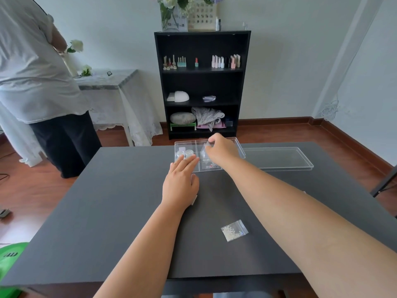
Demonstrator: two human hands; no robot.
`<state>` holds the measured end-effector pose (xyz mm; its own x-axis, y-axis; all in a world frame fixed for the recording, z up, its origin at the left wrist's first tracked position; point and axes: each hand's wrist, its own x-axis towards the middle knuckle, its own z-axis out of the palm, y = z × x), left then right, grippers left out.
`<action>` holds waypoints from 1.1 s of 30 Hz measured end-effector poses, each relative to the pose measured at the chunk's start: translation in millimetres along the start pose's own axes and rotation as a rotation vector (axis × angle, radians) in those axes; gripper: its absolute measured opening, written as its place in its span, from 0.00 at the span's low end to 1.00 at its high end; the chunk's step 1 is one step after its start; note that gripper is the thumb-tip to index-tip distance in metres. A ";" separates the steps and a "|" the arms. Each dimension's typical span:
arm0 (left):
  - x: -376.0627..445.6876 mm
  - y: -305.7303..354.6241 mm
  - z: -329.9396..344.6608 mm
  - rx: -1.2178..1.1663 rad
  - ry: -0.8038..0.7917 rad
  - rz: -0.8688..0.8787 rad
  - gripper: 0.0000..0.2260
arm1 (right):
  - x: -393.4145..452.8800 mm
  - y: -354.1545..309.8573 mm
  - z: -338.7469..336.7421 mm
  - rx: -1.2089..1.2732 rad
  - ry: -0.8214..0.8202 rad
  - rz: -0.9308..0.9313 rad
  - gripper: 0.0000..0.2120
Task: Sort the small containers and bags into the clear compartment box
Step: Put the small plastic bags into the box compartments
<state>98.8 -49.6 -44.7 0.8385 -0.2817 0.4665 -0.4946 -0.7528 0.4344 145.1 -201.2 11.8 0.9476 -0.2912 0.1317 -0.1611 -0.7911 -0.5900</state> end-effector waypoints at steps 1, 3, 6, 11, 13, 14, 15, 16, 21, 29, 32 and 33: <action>-0.2 0.4 -0.4 0.001 0.000 -0.001 0.22 | 0.0 -0.1 1.4 -0.054 0.001 -0.016 0.11; -0.3 1.1 -1.1 -0.001 -0.002 -0.004 0.22 | 1.1 1.9 2.3 -0.121 0.010 -0.031 0.16; -0.2 0.7 -1.2 -0.003 -0.008 -0.007 0.22 | -2.0 4.2 -3.0 -0.094 0.034 -0.047 0.22; -0.4 -0.3 -1.7 -0.014 -0.025 -0.011 0.22 | -19.4 20.6 -39.6 0.014 0.217 -0.195 0.14; -0.1 -0.9 -1.1 -0.014 -0.026 -0.014 0.22 | -34.6 36.9 -63.0 0.044 0.212 -0.203 0.11; 0.1 -1.4 -0.8 -0.018 -0.026 -0.017 0.22 | -45.0 45.7 -76.1 0.041 0.159 -0.170 0.10; 0.4 -1.9 -0.4 -0.023 -0.025 -0.020 0.22 | -55.7 54.9 -89.2 0.029 0.091 -0.120 0.10; 0.6 -2.6 0.0 -0.028 -0.027 -0.024 0.22 | -66.1 64.9 -101.3 0.012 0.028 -0.062 0.09; 1.2 -0.8 -1.3 -0.039 -0.035 -0.041 0.21 | -102.2 118.1 -145.2 -0.096 -0.134 0.208 0.11; -2.7 1.8 -2.5 -0.021 -0.046 -0.013 0.22 | -123.5 148.5 -142.4 -0.284 -0.387 0.305 0.33; -4.2 3.2 -3.7 -0.015 -0.056 -0.021 0.22 | -118.5 147.2 -141.7 -0.300 -0.398 0.305 0.34; -4.6 3.8 -4.1 -0.013 -0.056 -0.025 0.22 | -117.4 147.3 -142.0 -0.289 -0.405 0.312 0.32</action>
<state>92.1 -48.7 -42.0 0.8618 -0.2962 0.4119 -0.4762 -0.7524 0.4551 -29.1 -360.0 22.6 0.8639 -0.3502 -0.3621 -0.4644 -0.8321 -0.3032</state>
